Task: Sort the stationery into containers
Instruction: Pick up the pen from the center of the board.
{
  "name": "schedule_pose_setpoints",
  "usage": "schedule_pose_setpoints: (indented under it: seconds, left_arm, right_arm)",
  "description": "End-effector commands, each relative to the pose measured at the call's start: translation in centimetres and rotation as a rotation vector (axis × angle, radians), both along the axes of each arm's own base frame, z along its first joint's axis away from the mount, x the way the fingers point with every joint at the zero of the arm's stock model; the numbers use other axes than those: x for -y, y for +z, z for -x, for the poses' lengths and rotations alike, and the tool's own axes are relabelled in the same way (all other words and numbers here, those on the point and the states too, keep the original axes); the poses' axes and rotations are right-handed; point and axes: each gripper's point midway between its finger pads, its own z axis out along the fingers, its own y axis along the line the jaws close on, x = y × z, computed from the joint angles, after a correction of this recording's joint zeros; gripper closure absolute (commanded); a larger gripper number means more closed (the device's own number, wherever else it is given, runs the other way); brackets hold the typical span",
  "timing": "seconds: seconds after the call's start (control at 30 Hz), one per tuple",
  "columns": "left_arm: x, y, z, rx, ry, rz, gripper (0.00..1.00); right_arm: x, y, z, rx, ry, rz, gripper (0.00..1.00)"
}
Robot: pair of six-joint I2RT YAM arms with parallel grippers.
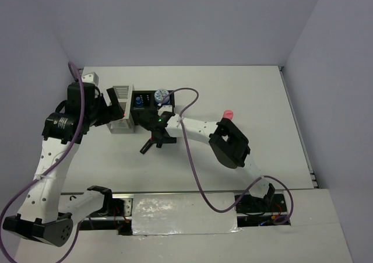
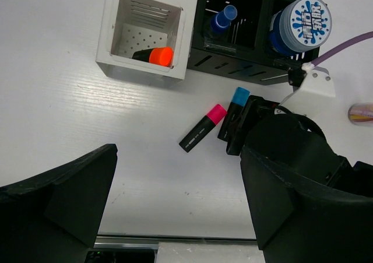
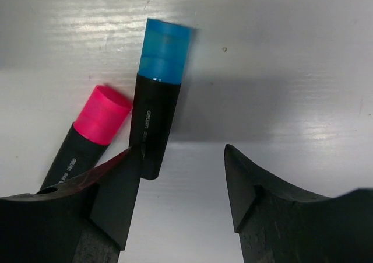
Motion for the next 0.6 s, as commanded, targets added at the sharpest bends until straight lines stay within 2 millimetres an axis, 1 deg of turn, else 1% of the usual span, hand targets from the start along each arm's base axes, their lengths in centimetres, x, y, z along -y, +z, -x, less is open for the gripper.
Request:
schedule_pose_setpoints:
  seconds: [0.0, 0.2, 0.23, 0.3, 0.33, 0.37, 0.47, 0.57]
  left_arm:
    - [-0.4, 1.2, 0.3, 0.034, 0.013, -0.007, 0.01]
    - [-0.2, 0.7, 0.5, 0.023, -0.006, -0.009, 0.01]
    - [-0.3, 0.6, 0.5, 0.022, -0.007, -0.01, 0.01]
    - [-0.2, 0.6, 0.4, 0.022, -0.014, -0.011, 0.01]
    - [-0.1, 0.7, 0.4, 0.023, -0.016, -0.009, 0.01]
    - [-0.1, 0.8, 0.4, 0.026, -0.021, -0.01, 0.01]
    - [0.2, 0.8, 0.2, 0.024, -0.034, -0.004, 0.01]
    - [0.4, 0.8, 0.1, 0.025, -0.044, 0.001, 0.01]
  right_arm:
    - [1.2, 0.2, 0.2, 0.013, -0.024, 0.056, 0.35]
    - [0.5, -0.5, 0.3, -0.006, -0.014, 0.036, 0.36]
    - [0.1, -0.3, 0.2, 0.0, -0.012, 0.012, 0.36]
    - [-0.1, -0.2, 0.5, 0.002, -0.011, -0.007, 0.36]
    - [-0.7, 0.5, 0.3, 0.018, -0.009, -0.045, 0.36]
    - [-0.5, 0.3, 0.4, 0.016, -0.009, -0.049, 0.36]
    - [-1.1, 1.2, 0.1, 0.036, -0.009, -0.086, 0.35]
    - [-1.5, 1.3, -0.1, 0.041, -0.008, -0.095, 0.35]
